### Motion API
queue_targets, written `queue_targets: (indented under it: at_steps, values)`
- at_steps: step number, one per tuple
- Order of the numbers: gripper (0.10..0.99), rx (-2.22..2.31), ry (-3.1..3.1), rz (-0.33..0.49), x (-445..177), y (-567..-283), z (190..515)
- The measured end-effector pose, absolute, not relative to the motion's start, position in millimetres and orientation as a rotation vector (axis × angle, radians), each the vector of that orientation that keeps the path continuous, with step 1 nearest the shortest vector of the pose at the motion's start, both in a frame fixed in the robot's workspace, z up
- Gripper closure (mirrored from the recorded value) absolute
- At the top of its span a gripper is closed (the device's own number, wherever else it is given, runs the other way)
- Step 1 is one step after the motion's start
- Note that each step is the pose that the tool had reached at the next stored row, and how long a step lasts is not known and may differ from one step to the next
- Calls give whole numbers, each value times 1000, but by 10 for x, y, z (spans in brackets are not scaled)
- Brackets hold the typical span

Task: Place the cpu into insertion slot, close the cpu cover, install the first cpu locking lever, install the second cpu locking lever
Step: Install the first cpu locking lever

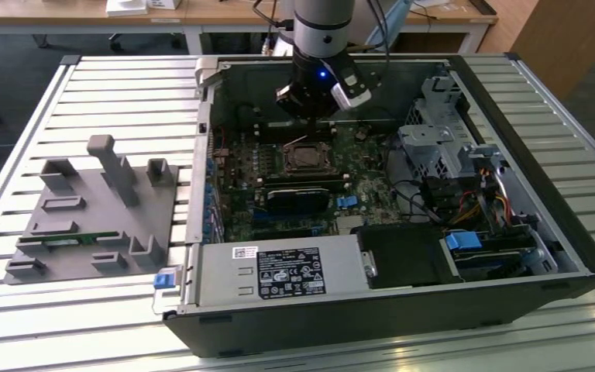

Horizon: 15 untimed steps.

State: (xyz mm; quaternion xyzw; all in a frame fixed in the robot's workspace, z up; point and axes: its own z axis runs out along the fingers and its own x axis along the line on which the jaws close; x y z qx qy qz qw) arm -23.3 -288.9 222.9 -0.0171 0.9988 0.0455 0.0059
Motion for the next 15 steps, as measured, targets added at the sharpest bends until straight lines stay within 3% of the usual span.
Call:
queue_targets:
  at_steps: [15]
  values:
    - [980, -54, 3127, 142, -200, -2889, 2164]
